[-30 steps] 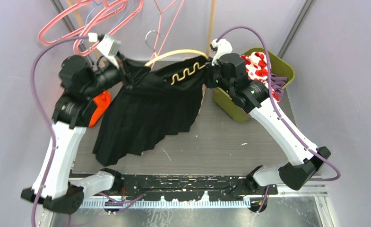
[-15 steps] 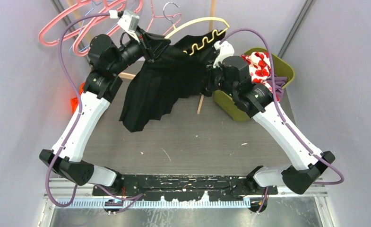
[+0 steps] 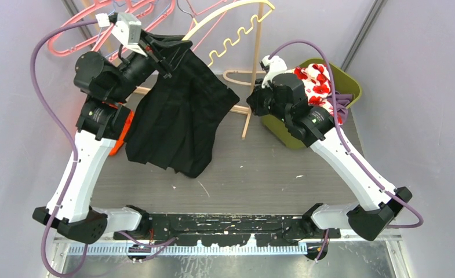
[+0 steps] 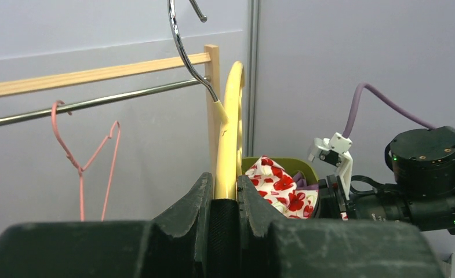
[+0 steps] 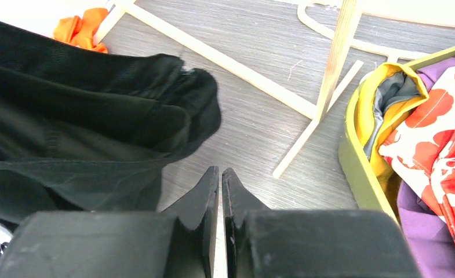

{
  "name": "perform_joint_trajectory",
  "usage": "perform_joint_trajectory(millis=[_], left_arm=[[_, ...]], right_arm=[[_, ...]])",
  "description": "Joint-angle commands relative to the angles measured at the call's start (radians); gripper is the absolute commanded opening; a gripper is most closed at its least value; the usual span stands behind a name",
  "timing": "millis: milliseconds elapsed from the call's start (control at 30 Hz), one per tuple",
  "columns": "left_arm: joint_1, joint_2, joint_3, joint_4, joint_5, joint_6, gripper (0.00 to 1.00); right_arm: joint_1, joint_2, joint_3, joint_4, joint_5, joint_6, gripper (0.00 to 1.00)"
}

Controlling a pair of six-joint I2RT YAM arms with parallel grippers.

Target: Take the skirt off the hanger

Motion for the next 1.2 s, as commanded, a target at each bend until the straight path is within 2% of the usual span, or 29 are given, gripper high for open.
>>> perform_joint_trajectory(millis=[0, 100, 200, 233, 300, 433, 500, 700, 933, 1167], left_arm=[[-0.002, -0.05, 0.064, 0.103, -0.034, 0.016, 0.0], [-0.002, -0.043, 0.059, 0.114, -0.036, 0.001, 0.0], [-0.002, -0.034, 0.057, 0.132, -0.027, -0.022, 0.0], [-0.002, -0.033, 0.058, 0.132, -0.026, -0.025, 0.0], [-0.002, -0.027, 0.06, 0.133, -0.03, -0.025, 0.0], [-0.002, -0.013, 0.073, 0.111, -0.014, -0.016, 0.0], [-0.002, -0.012, 0.085, 0.095, -0.001, -0.017, 0.0], [-0.004, 0.03, 0.127, 0.05, 0.054, -0.05, 0.0], [-0.025, 0.038, 0.16, -0.009, 0.072, -0.057, 0.0], [-0.025, 0.022, 0.182, -0.078, 0.075, -0.027, 0.0]], right_arm=[[0.004, -0.015, 0.045, 0.04, 0.009, -0.034, 0.1], [0.006, -0.024, 0.043, 0.022, -0.024, 0.004, 0.07], [0.021, -0.055, 0.02, 0.022, -0.051, 0.0, 0.09], [0.025, -0.068, 0.012, 0.023, -0.065, -0.017, 0.16], [0.034, -0.1, 0.002, 0.023, -0.095, -0.071, 0.44], [0.054, -0.189, -0.033, 0.063, -0.088, -0.166, 0.76], [0.055, -0.224, -0.038, 0.068, -0.082, -0.217, 0.86], [0.056, -0.174, 0.051, 0.0, -0.17, -0.326, 0.9], [0.055, -0.042, 0.124, 0.059, -0.263, -0.337, 0.88], [0.056, 0.028, 0.161, 0.095, -0.275, -0.358, 0.88]])
